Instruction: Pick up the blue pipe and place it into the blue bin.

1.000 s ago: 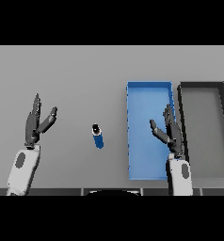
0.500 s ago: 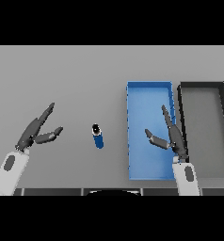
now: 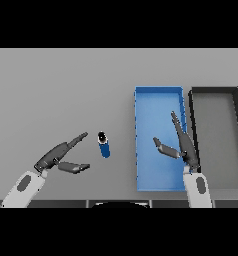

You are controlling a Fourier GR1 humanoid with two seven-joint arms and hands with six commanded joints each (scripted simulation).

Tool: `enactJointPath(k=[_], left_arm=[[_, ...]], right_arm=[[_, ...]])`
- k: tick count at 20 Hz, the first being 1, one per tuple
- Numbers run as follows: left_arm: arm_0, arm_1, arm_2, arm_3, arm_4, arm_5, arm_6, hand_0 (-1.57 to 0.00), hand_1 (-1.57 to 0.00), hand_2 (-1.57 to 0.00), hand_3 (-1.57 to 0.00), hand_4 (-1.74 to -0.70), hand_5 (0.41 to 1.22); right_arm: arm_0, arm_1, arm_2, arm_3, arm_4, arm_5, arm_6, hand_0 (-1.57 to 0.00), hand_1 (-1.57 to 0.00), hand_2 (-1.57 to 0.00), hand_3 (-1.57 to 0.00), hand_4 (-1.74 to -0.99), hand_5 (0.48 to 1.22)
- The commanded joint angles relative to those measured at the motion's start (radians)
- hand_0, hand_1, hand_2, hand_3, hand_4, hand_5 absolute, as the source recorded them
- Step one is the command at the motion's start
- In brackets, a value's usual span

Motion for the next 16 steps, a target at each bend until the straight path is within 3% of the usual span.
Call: enactJointPath(k=[1, 6, 14, 16], left_arm=[[-0.004, -0.014, -0.021, -0.002, -0.018, 0.000, 0.004, 0.00, 0.00, 0.00, 0.00, -1.08, 0.469], [-0.045, -0.108, -0.070, 0.041, -0.062, 0.015, -0.015, 0.00, 0.00, 0.00, 0.00, -1.15, 0.484], [-0.134, -0.290, -0.079, 0.240, -0.089, 0.063, -0.029, 0.00, 0.00, 0.00, 0.00, -1.14, 0.495], [-0.149, -0.310, -0.078, 0.292, -0.113, 0.075, -0.062, 0.00, 0.00, 0.00, 0.00, -1.12, 0.494]], right_arm=[[0.004, -0.010, -0.003, -0.002, -0.001, 0.006, -0.002, 0.00, 0.00, 0.00, 0.00, -1.213, 0.572], [-0.001, 0.006, 0.004, 0.000, 0.000, 0.003, 0.013, 0.00, 0.00, 0.00, 0.00, -1.210, 0.564], [0.009, 0.000, -0.007, -0.002, -0.011, 0.007, 0.004, 0.00, 0.00, 0.00, 0.00, -1.200, 0.549], [0.014, 0.001, -0.014, 0.000, -0.025, 0.010, 0.005, 0.00, 0.00, 0.00, 0.00, -1.201, 0.548]])
